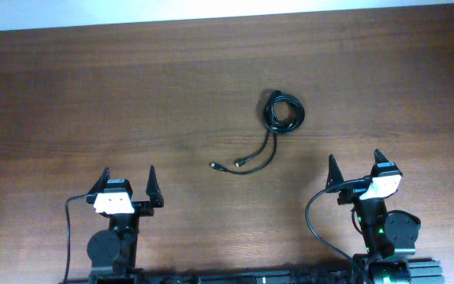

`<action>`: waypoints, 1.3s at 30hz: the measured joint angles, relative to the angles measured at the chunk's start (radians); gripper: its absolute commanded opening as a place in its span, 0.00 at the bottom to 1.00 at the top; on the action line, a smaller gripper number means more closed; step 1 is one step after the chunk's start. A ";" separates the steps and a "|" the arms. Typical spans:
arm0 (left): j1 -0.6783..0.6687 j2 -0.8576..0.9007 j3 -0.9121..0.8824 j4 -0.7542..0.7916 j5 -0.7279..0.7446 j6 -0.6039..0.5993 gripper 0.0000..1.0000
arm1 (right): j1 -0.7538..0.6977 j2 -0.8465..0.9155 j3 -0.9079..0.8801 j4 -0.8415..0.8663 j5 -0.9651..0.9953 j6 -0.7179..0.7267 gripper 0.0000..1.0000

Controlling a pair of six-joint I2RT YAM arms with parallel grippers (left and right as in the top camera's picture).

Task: Untangle cables

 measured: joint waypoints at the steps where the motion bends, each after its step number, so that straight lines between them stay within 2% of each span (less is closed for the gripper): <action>1: 0.000 0.000 0.000 0.000 0.000 0.000 0.99 | 0.000 0.000 0.000 0.000 0.000 0.000 0.99; 39: 0.000 0.000 0.000 0.010 0.014 0.000 0.99 | 0.005 0.000 0.000 0.000 0.000 0.000 0.99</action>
